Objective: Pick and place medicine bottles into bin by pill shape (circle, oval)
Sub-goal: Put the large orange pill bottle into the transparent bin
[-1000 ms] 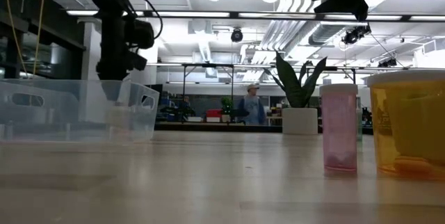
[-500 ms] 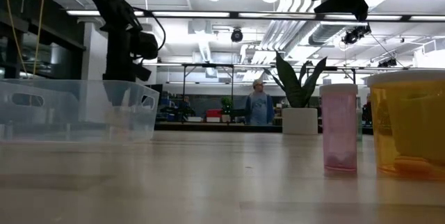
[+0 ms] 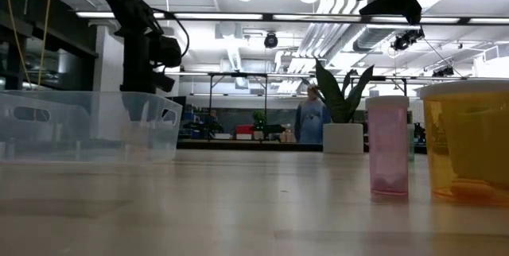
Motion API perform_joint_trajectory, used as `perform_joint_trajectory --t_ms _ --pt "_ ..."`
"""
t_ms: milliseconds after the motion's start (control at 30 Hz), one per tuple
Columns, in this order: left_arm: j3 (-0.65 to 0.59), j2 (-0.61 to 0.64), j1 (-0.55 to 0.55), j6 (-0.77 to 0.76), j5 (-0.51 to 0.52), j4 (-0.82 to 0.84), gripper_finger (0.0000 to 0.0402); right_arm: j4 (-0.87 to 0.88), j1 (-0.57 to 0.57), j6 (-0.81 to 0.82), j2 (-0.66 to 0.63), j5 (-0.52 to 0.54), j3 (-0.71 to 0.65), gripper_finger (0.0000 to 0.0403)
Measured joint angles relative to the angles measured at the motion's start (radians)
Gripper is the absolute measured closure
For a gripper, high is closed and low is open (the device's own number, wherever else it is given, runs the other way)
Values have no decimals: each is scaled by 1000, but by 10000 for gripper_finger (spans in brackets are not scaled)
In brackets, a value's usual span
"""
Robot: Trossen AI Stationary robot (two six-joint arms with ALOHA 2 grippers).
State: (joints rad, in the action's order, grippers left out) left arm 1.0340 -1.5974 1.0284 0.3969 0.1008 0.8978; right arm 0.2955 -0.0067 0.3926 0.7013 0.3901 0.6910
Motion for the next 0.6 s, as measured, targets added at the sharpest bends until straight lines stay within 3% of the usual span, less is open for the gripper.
perform_joint_trajectory --t_ms 300,600 --pt "0 0 0 0 38 4 158 1 0 0 0 0 0 233" --pt "-1 -51 6 0 49 23 170 9 0 0 0 0 0 233"
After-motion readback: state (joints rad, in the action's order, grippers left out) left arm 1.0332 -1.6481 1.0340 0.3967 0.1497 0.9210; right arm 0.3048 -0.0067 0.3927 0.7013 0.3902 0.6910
